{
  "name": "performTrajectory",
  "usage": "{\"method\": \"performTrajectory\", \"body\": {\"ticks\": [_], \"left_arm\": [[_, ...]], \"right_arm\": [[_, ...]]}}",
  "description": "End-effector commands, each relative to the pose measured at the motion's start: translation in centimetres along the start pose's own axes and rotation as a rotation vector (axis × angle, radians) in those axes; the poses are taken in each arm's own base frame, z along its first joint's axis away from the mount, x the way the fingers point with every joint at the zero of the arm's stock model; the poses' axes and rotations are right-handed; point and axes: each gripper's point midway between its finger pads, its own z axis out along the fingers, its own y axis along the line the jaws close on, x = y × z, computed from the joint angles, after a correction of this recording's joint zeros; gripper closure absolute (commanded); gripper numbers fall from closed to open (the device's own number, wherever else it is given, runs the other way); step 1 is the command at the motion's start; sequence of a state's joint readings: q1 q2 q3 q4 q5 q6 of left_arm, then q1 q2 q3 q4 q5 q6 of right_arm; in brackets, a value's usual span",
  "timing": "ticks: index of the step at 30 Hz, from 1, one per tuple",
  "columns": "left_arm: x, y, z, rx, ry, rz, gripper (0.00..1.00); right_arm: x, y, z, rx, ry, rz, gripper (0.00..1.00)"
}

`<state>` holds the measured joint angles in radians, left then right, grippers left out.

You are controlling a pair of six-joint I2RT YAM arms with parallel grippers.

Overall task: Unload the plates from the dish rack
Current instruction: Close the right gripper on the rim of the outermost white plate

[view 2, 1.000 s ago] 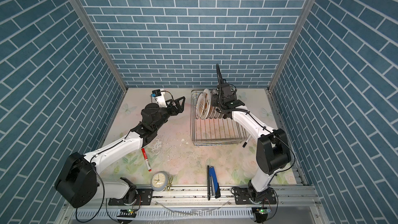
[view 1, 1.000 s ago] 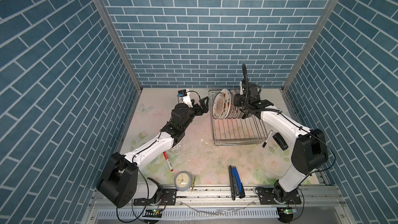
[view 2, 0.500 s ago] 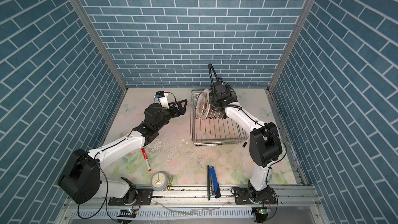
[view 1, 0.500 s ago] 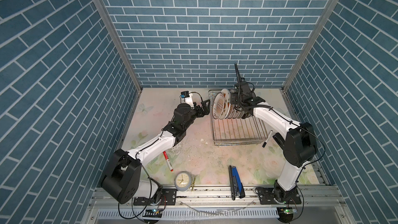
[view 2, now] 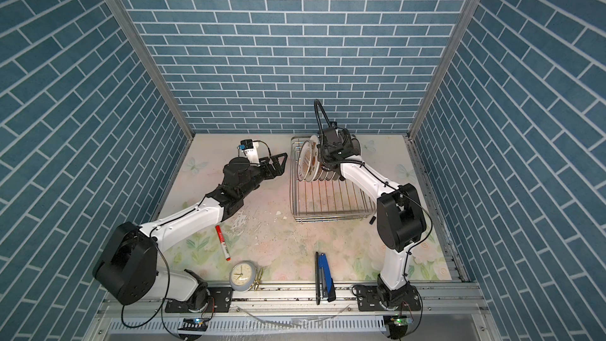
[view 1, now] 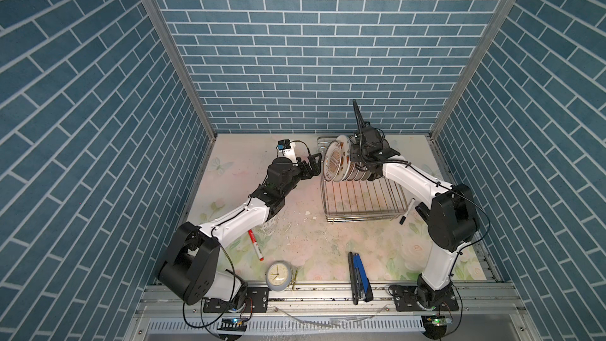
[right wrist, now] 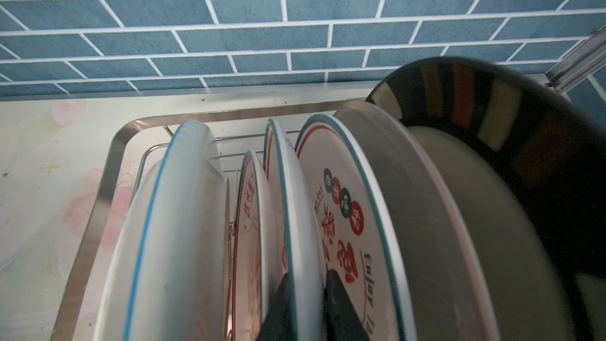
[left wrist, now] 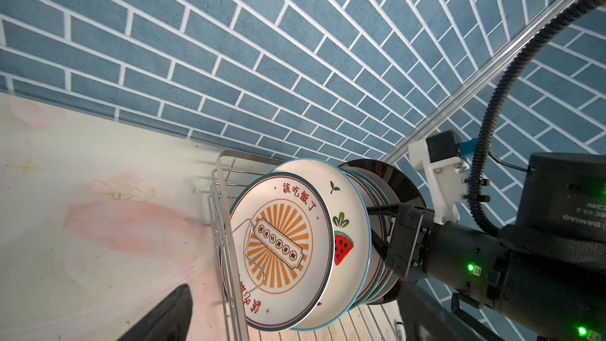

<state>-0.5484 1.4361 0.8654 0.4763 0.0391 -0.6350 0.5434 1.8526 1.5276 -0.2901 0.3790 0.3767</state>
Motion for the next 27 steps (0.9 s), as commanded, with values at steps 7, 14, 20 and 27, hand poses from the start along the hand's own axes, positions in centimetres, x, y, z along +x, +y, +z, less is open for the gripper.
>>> {"method": "performTrajectory", "body": {"ticks": [7, 14, 20, 27], "left_arm": [[-0.7, -1.2, 0.1, 0.043, -0.013, -0.017, 0.0], [-0.5, -0.6, -0.5, 0.018, -0.047, -0.045, 0.0], [0.0, -0.4, -0.1, 0.006, -0.024, -0.024, 0.0], [0.3, -0.6, 0.1, 0.013, -0.008, -0.011, 0.0]], "right_arm": [[-1.5, -0.8, -0.6, 0.107, -0.048, -0.037, 0.84], [-2.1, 0.0, -0.6, 0.07, -0.057, -0.05, 0.92], [-4.4, -0.2, -1.9, 0.13, -0.118, -0.086, 0.96], [-6.1, -0.4, -3.3, 0.165, -0.17, -0.127, 1.0]]}}
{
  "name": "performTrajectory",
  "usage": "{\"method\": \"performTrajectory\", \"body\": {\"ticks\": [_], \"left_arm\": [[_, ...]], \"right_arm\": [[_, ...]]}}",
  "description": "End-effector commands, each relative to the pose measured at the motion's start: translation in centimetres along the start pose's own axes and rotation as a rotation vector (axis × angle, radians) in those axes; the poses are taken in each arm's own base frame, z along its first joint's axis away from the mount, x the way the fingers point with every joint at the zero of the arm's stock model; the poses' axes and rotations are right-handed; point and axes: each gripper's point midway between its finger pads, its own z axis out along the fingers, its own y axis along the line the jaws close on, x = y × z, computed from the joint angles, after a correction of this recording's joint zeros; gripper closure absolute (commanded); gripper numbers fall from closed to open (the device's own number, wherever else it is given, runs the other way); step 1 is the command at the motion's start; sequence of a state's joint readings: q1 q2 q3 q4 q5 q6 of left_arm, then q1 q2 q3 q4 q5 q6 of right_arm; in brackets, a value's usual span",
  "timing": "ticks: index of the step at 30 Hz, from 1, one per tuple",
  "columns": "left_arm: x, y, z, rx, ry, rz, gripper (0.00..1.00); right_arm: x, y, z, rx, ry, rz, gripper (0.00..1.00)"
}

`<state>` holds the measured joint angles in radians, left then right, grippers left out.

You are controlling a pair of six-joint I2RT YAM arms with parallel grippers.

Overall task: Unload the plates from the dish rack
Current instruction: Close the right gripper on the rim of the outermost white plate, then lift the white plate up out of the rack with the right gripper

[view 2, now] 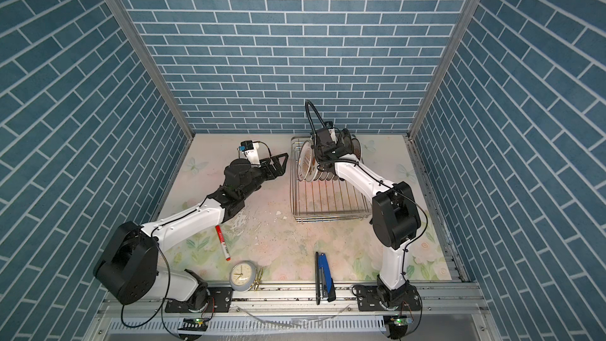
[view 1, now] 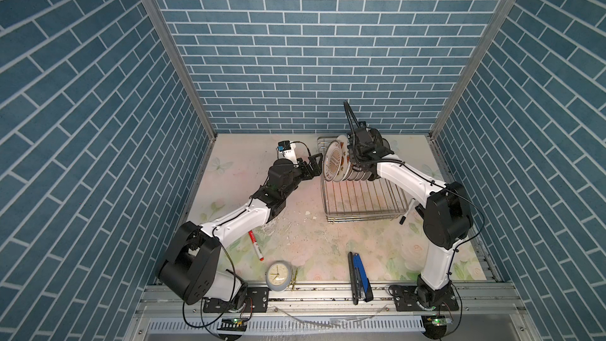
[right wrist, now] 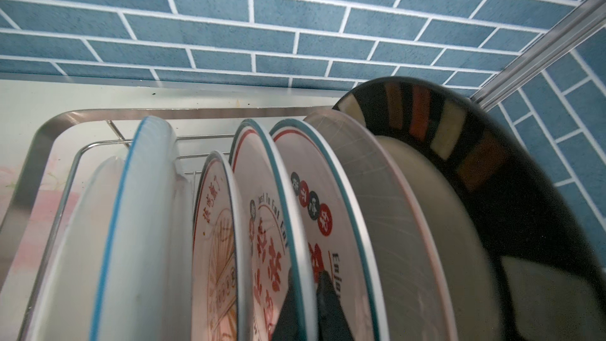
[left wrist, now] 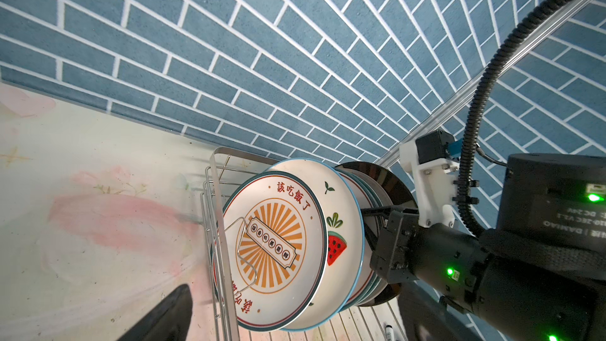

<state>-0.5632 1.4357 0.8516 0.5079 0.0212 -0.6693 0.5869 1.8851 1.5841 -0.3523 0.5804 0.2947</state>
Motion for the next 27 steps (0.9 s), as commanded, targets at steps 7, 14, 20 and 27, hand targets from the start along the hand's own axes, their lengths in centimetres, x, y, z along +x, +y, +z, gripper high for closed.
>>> {"method": "performTrajectory", "body": {"ticks": [7, 14, 20, 27], "left_arm": [[0.1, -0.2, 0.2, 0.007, 0.003, 0.027, 0.0], [0.3, -0.5, 0.2, 0.024, 0.01, 0.019, 0.0], [-0.6, -1.8, -1.3, 0.127, -0.067, -0.002, 0.0], [-1.3, -2.0, -2.1, 0.115, -0.082, 0.011, 0.0]], "right_arm": [[-7.1, -1.2, -4.3, 0.061, -0.202, -0.033, 1.0], [-8.4, -1.7, -6.4, 0.078, -0.273, -0.052, 1.0], [-9.6, -2.4, -9.0, 0.064, -0.345, -0.027, 1.0], [-10.5, -3.2, -11.6, 0.105, -0.4, -0.045, 1.0]]}}
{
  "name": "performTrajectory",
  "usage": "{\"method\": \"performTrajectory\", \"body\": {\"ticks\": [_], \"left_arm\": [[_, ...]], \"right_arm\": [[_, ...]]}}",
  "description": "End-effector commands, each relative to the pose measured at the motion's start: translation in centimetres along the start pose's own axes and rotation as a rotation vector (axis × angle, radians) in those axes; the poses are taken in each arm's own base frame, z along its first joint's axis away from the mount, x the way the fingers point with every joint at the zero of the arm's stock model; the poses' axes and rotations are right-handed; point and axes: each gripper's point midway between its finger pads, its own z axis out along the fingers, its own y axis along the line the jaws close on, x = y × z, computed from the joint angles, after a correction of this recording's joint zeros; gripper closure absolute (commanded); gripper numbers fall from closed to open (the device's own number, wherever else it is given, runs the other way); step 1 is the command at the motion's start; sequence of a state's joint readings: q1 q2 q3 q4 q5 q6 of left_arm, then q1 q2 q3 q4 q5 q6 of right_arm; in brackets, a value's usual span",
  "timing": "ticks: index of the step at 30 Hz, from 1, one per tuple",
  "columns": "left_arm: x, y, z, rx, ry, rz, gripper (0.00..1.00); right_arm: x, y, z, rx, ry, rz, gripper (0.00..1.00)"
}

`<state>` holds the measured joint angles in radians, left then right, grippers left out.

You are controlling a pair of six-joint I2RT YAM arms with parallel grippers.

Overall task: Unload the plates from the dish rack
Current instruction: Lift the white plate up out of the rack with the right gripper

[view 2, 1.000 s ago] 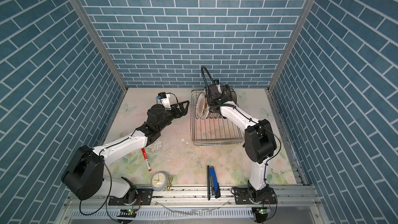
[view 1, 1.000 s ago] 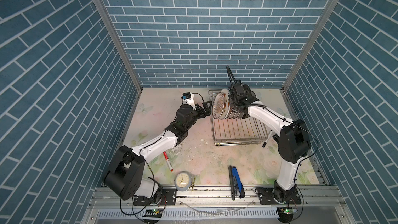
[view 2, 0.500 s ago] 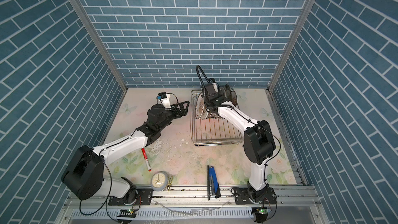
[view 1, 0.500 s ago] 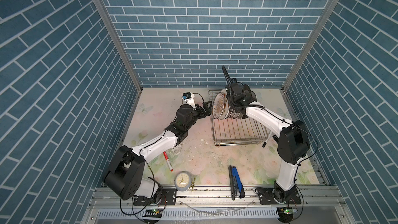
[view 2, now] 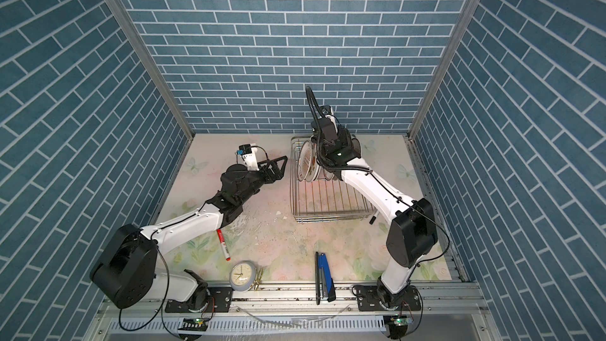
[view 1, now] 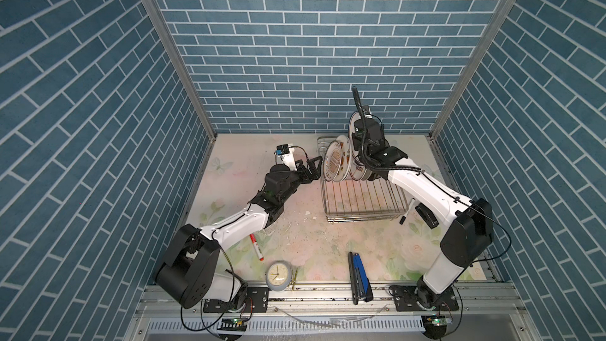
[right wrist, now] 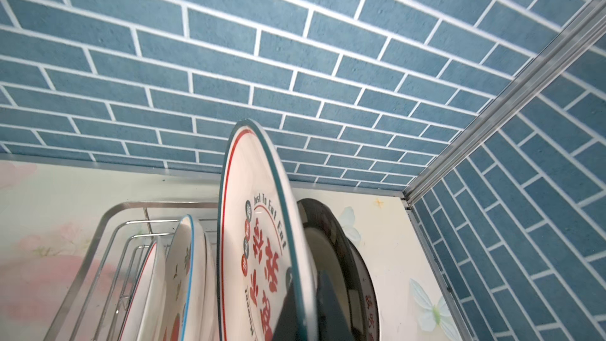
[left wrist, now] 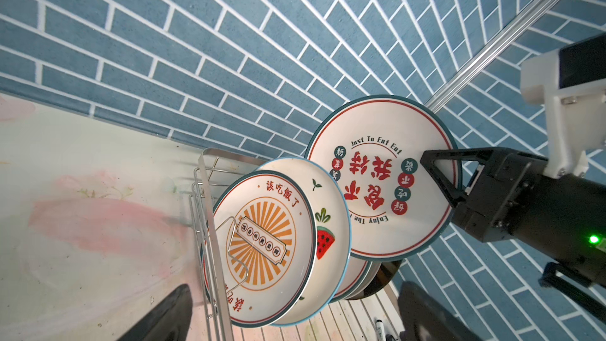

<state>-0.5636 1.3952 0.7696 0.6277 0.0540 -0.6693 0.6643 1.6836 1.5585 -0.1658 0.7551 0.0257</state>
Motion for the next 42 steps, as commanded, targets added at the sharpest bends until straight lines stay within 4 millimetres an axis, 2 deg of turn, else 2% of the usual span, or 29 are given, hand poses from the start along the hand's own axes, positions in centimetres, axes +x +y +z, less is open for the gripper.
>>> {"method": "performTrajectory", "body": {"ticks": [1, 15, 23, 30, 35, 39, 42], "left_arm": [[-1.2, -1.3, -0.5, 0.04, -0.036, 0.012, 0.0], [-1.8, -3.0, 0.0, 0.089, -0.013, 0.014, 0.0], [-2.7, -4.7, -1.3, 0.179, -0.061, 0.021, 0.0], [-2.8, -7.2, -2.4, 0.292, -0.027, 0.072, 0.0], [-2.5, -7.3, -2.7, 0.296, -0.008, 0.073, 0.0], [-2.1, -6.9, -2.9, 0.271, 0.02, 0.082, 0.0], [-1.6, -6.1, -3.1, 0.227, 0.053, 0.078, 0.0]], "right_arm": [[-2.5, -1.4, -1.9, 0.049, -0.086, 0.021, 1.0], [-4.2, -6.6, -7.3, 0.098, -0.208, 0.107, 1.0], [-4.3, -8.3, -11.3, -0.069, -0.291, 0.248, 1.0], [-3.0, -9.5, -13.0, -0.281, -0.298, 0.42, 1.0], [-2.1, -10.8, -13.3, -0.378, -0.29, 0.556, 1.0], [-1.4, -10.1, -13.1, -0.496, -0.261, 0.633, 1.0], [-0.8, -8.8, -13.1, -0.606, -0.229, 0.682, 1.0]]}}
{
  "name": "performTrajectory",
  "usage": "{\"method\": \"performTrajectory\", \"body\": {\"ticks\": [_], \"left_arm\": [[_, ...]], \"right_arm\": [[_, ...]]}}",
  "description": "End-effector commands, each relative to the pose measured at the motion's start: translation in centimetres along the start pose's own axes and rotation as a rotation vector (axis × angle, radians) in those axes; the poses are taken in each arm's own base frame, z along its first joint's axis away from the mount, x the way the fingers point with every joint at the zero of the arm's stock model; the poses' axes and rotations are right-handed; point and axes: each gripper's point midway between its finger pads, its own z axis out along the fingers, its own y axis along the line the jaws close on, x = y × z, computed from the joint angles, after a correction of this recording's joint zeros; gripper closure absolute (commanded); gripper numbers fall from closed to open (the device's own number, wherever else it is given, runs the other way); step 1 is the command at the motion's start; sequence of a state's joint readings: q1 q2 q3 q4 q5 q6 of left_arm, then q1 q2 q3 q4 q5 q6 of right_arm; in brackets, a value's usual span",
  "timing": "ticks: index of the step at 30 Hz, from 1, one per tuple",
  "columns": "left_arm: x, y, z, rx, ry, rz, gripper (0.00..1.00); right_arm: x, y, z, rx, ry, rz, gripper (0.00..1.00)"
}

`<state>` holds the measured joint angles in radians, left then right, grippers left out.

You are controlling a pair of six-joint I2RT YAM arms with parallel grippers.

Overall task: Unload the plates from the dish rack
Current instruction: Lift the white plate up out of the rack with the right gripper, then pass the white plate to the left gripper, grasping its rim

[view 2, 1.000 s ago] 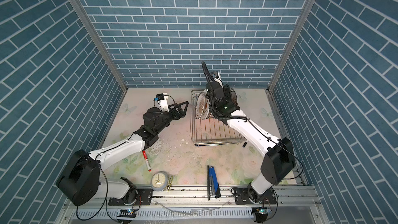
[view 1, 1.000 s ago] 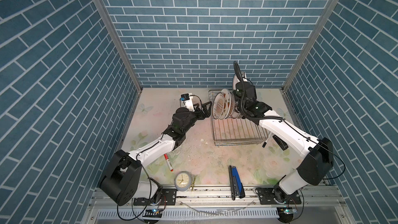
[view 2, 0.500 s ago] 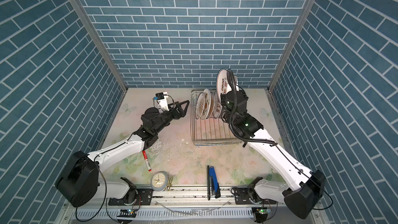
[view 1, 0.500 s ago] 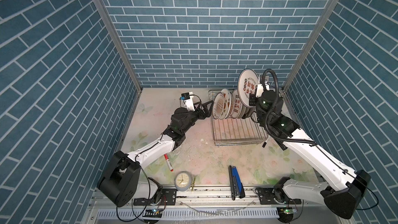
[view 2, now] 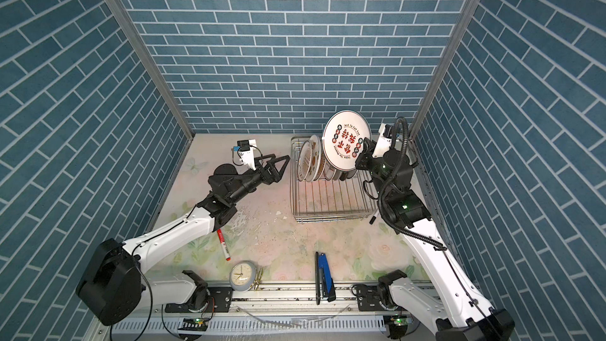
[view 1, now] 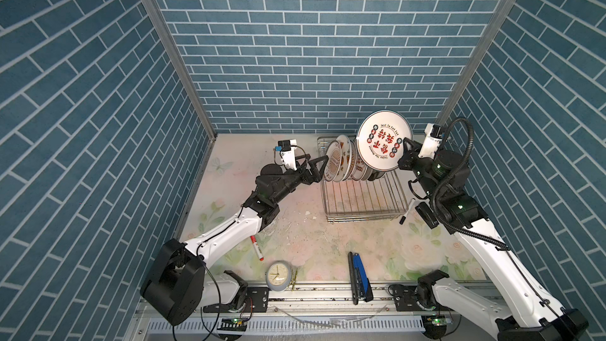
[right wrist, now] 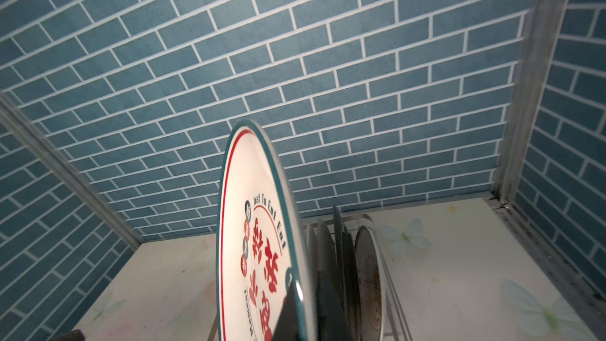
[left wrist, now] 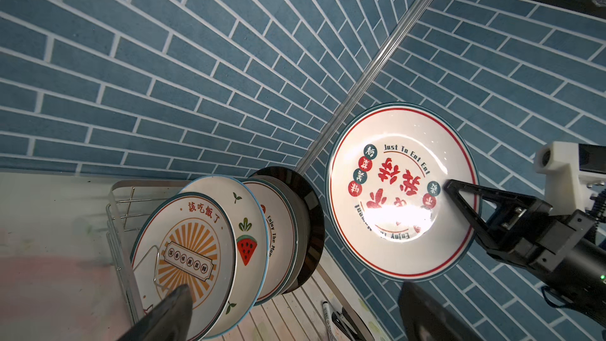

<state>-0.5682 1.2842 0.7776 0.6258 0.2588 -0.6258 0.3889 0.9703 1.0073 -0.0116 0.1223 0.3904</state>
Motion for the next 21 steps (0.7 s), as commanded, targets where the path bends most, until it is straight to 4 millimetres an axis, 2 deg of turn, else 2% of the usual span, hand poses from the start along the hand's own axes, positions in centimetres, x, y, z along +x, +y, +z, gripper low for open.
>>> {"method": "performTrajectory", "body": {"ticks": [1, 8, 11, 13, 15, 17, 21], "left_arm": [[0.0, -0.2, -0.5, -0.016, 0.027, 0.013, 0.0], [1.2, -0.9, -0.2, 0.048, 0.066, -0.054, 0.0], [2.1, 0.2, -0.6, -0.012, 0.057, -0.065, 0.0], [2.6, 0.6, -1.0, -0.037, 0.062, -0.072, 0.0], [2.4, -0.1, -1.4, -0.008, 0.044, -0.083, 0.0], [3.6, -0.2, -2.1, -0.001, 0.046, -0.088, 0.0], [4.7, -0.7, -2.5, -0.01, 0.053, -0.089, 0.02]], "right_arm": [[0.0, 3.2, -0.4, -0.225, 0.024, 0.171, 1.0], [1.8, 5.7, 0.2, -0.436, 0.111, 0.305, 1.0], [2.5, 6.4, -0.1, -0.493, 0.13, 0.33, 1.0], [3.5, 6.0, 0.2, -0.479, 0.147, 0.366, 1.0], [4.8, 5.5, 0.2, -0.48, 0.145, 0.393, 1.0], [6.2, 4.9, 0.2, -0.471, 0.146, 0.414, 1.0], [8.3, 5.8, 0.4, -0.5, 0.193, 0.415, 1.0]]}}
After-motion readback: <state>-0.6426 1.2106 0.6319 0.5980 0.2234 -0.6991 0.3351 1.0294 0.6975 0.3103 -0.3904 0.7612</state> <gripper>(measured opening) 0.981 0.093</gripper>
